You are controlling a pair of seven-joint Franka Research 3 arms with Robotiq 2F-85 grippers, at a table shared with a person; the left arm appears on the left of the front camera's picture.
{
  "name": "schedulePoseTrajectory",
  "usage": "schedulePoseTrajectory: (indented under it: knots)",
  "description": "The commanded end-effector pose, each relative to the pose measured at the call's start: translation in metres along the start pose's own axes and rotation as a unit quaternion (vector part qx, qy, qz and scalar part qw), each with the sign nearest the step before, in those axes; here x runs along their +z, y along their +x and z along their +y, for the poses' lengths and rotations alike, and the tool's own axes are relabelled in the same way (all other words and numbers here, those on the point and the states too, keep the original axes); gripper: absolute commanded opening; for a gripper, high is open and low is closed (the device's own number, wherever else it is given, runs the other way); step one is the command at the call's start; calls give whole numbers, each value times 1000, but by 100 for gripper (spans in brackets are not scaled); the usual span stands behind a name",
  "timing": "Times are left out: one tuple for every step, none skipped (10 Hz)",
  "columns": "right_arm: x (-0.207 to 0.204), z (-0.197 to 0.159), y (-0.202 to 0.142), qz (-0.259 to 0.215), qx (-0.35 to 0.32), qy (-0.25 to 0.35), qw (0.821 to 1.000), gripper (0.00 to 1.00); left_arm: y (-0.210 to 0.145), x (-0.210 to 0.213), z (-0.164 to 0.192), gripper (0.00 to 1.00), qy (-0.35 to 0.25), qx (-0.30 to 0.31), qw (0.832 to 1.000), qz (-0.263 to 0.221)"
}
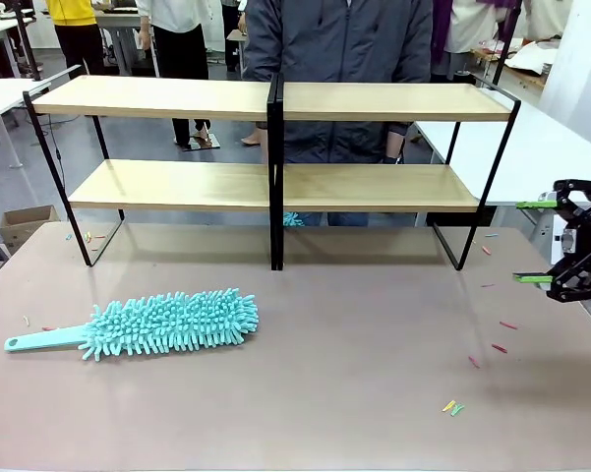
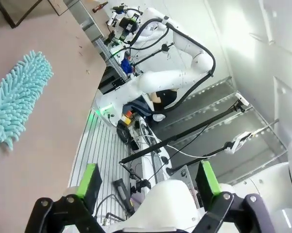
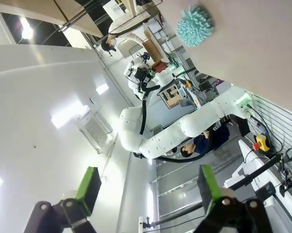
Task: Clean the shelves.
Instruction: Place the Duster on the table.
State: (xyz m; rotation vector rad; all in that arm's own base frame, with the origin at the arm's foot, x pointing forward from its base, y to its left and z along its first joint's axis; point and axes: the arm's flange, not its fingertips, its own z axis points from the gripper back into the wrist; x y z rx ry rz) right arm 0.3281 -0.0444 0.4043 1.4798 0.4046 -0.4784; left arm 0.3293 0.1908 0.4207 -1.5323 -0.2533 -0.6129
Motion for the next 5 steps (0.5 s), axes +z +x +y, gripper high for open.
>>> schedulePoseTrajectory:
  knots:
    - [1,2,-1,-3,-7,3,1000,100,-8,4,1,100,2,-10,1000,7]
    - [1,2,-1,-3,-7,3,1000,100,-8,4,1,100,2,-10,1000,7]
    - [1,2,-1,-3,-7,3,1000,100,-8,4,1,100,2,-10,1000,7]
    - [1,2,-1,-3,-7,3,1000,100,-8,4,1,100,2,-10,1000,7]
    - [1,2,-1,-3,-7,3,1000,100,-8,4,1,100,2,-10,1000,7]
